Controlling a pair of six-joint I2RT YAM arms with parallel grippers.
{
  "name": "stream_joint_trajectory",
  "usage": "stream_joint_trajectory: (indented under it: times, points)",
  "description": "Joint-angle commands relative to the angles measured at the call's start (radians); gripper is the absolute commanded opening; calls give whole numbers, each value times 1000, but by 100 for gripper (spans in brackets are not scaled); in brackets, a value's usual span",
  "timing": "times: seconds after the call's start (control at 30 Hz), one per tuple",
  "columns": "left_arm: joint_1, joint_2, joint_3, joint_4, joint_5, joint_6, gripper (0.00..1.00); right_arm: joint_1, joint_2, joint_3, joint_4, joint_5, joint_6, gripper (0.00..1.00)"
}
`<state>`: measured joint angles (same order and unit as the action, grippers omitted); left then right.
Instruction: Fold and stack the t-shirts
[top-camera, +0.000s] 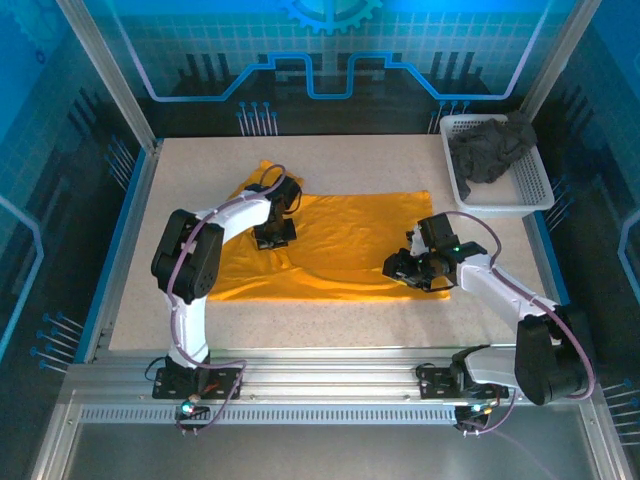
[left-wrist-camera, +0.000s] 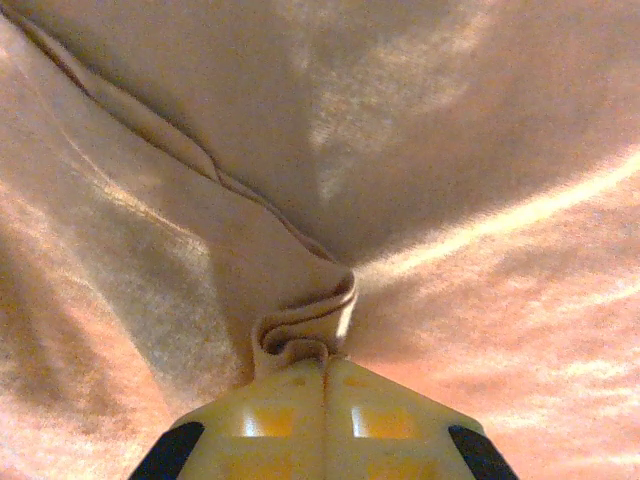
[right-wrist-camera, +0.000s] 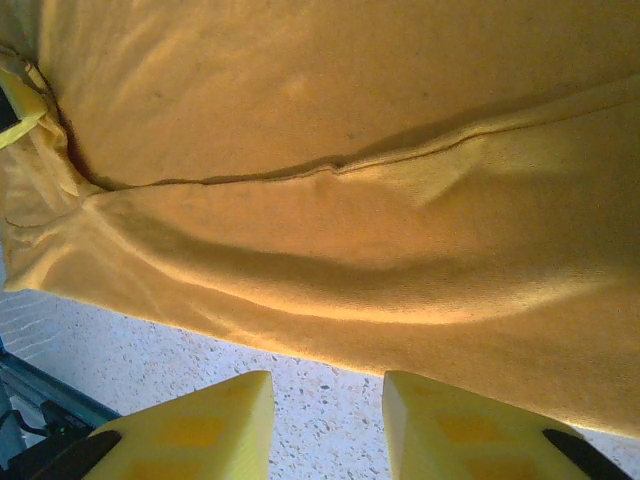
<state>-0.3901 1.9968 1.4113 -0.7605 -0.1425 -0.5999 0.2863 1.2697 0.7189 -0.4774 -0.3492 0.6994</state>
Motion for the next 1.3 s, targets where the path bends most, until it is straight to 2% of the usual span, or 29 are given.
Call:
stream_joint_trajectory:
  times: [0.0,0.47,0.6,0.67,0.7,0.73,0.77,0.83,0.93,1.07,1.17,1.27]
  points:
    - [-25,-65,31,-48,-24,3,3,-12,9,-1,5,-16,-6,36]
    - [-59,-50,60,-24,-20,38,2,-13,27,11,4,-24,-13,36]
    - [-61,-41,60,0,-24,43,4,-13,24,8,2,-25,-14,36]
    - [-63,-44,60,19,-23,47,12,-13,24,4,2,-24,-14,36]
    - [-65,-51,54,40,-15,53,23,-13,25,2,3,-25,-14,36]
    - [-68,-63,44,62,-11,59,38,-12,23,-1,3,-24,-13,36]
    - [-71,-77,33,79,-11,61,48,-13,22,-3,2,-25,-12,36]
    - [-75,-123,-8,128,-7,61,59,-13,16,-10,2,-21,-11,36]
    - [-73,-184,-55,124,-19,38,58,-14,7,-22,-5,-10,-11,36]
    - [-36,-255,-133,42,-29,-63,45,-32,2,-39,-23,11,-15,36]
    - [21,-298,-224,29,23,-163,35,-55,21,-35,-69,53,-19,31]
    - [77,-298,-296,45,85,-221,32,-59,70,-4,-129,105,-40,28]
